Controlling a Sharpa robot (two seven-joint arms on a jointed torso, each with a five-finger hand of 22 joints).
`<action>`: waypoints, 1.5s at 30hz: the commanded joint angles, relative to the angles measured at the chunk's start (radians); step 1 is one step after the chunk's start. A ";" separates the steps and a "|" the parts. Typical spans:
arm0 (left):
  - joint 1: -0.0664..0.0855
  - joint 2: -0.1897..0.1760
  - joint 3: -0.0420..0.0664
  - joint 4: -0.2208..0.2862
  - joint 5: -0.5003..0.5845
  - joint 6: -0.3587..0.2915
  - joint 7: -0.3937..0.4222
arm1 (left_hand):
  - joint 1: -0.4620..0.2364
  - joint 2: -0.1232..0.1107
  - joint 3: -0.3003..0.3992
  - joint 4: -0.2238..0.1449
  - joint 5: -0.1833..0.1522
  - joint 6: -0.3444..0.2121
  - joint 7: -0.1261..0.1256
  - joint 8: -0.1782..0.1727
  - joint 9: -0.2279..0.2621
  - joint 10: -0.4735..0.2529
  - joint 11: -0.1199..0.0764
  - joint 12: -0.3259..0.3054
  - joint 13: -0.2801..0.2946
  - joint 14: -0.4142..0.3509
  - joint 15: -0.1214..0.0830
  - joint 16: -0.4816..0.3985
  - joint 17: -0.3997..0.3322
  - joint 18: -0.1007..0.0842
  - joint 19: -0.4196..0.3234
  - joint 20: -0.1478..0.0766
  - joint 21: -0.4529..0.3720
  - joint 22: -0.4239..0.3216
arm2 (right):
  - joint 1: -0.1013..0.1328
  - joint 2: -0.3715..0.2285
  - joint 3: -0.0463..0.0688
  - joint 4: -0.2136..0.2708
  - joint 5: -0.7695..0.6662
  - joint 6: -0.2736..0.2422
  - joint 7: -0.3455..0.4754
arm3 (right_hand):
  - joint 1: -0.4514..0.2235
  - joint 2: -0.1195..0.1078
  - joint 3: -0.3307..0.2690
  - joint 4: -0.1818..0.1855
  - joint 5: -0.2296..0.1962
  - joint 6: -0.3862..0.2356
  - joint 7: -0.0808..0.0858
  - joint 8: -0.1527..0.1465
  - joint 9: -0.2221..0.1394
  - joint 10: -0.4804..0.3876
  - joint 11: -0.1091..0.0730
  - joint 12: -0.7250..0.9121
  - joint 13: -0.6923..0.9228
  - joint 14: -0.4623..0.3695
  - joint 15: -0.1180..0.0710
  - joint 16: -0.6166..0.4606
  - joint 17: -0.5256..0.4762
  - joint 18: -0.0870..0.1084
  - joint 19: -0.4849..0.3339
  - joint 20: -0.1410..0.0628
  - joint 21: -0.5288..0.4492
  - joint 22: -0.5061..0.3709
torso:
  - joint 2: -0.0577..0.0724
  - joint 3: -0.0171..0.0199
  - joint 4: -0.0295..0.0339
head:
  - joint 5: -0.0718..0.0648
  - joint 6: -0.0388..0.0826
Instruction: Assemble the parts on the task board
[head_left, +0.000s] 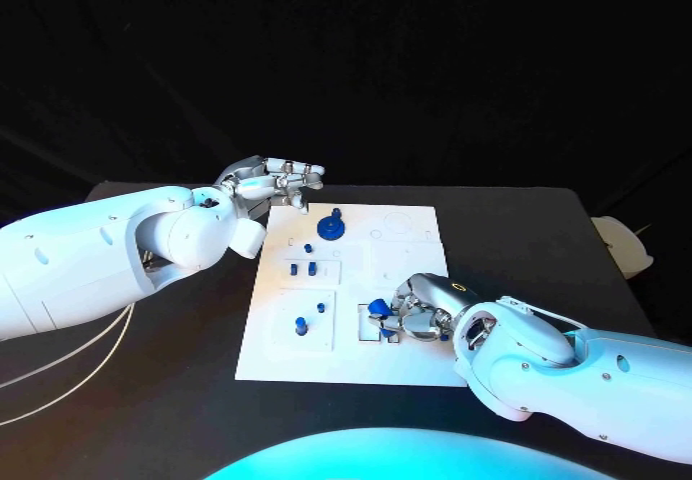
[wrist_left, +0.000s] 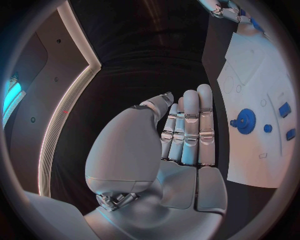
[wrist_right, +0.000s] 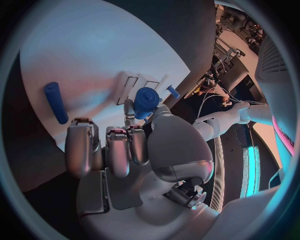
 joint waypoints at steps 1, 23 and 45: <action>0.000 0.002 0.000 0.003 0.000 0.021 0.003 | -0.008 0.000 -0.006 0.002 -0.002 -0.006 0.002 0.002 0.001 -0.007 0.001 0.007 -0.002 -0.004 0.001 -0.004 -0.001 0.015 0.000 0.010 -0.005 -0.002 | 0.001 0.011 0.000 -0.003 0.009 0.026 -0.010 | -0.011 0.003 -0.008 -0.001 0.000 0.062 -0.053 -0.005 0.000 0.041 -0.006 0.006 0.165 0.099 -0.008 0.004 0.230 -0.007 0.031 -0.008 0.004 0.195 | 0.000 0.0007 0.0011 | 0.001 -0.002; 0.000 0.001 0.000 0.003 0.000 0.022 0.000 | -0.010 0.000 -0.008 0.004 -0.002 -0.007 0.002 0.003 0.001 -0.009 0.001 0.008 -0.002 -0.005 0.001 -0.004 -0.002 0.015 0.000 0.011 -0.007 -0.003 | 0.002 0.033 0.000 -0.020 -0.011 0.044 -0.015 | -0.148 0.002 -0.122 -0.001 -0.249 0.058 -0.052 0.004 0.017 0.034 -0.005 -0.011 0.157 0.097 -0.008 -0.002 0.219 -0.003 0.024 -0.010 -0.020 0.194 | 0.000 -0.0005 -0.0005 | 0.006 -0.002; 0.001 -0.004 0.000 0.005 0.000 0.022 -0.002 | -0.010 0.000 -0.008 0.004 -0.002 -0.007 0.002 0.003 0.001 -0.009 0.001 0.008 -0.002 -0.005 0.001 -0.004 -0.002 0.015 0.000 0.011 -0.007 -0.003 | 0.003 -0.008 0.000 0.044 -0.042 0.006 0.011 | -0.043 0.010 -0.116 -0.039 -0.130 0.057 -0.057 0.013 0.033 0.043 -0.009 -0.001 0.171 0.098 -0.011 -0.001 0.223 -0.004 0.029 -0.012 -0.016 0.198 | -0.001 0.0011 -0.0016 | 0.006 -0.003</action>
